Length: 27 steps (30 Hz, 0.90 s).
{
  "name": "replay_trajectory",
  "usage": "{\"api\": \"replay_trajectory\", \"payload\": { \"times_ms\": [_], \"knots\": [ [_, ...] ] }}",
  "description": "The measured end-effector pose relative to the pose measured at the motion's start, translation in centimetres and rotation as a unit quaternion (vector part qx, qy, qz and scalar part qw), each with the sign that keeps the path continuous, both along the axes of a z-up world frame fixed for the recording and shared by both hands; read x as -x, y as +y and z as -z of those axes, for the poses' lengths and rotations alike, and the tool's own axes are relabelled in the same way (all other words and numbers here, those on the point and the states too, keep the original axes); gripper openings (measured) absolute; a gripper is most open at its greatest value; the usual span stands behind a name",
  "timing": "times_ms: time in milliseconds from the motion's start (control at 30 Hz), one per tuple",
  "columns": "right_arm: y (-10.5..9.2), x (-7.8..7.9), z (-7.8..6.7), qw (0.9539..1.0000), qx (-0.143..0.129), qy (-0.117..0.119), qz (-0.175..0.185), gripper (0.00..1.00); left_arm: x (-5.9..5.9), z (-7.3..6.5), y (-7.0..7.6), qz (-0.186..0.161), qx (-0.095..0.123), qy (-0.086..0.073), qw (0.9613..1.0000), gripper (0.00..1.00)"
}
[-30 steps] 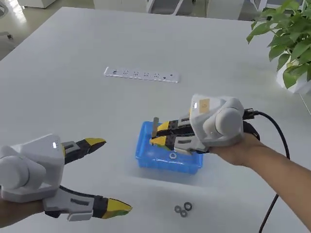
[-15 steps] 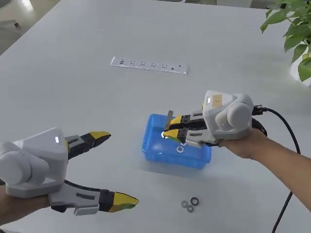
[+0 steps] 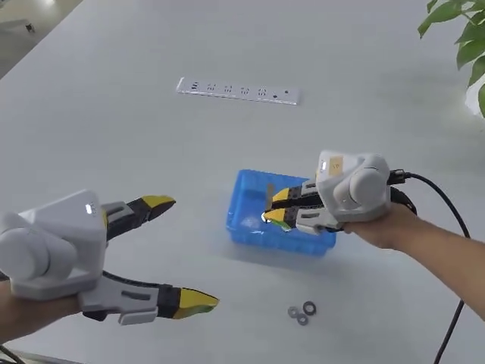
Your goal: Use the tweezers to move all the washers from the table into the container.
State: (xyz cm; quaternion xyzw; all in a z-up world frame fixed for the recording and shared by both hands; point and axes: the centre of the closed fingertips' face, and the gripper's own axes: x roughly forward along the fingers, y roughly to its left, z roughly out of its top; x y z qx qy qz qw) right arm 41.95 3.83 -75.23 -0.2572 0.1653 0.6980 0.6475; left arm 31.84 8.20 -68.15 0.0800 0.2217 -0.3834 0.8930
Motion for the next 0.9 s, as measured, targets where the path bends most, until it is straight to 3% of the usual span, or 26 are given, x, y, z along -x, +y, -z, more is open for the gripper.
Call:
{"api": "replay_trajectory", "payload": {
  "times_ms": [400,600,767,900],
  "knots": [
    [0.2,-0.1,1.3,0.9999,0.01,0.01,-0.005,0.07,-0.2,0.5,0.3,-0.002,-0.007,0.005,1.0,0.93],
    [0.3,0.0,1.4,0.9998,0.016,0.005,-0.007,0.08,-0.8,0.6,0.1,0.009,-0.011,0.008,0.9999,0.82],
    [0.3,0.0,1.4,0.9998,0.017,0.003,-0.007,0.08,-1.7,0.1,-0.4,0.021,-0.019,-0.001,0.9996,0.77],
    [0.4,0.1,1.4,0.9998,0.019,0.0,-0.009,0.08,-2.5,0.0,-0.4,0.039,-0.037,-0.003,0.9985,0.69]
  ]
}}
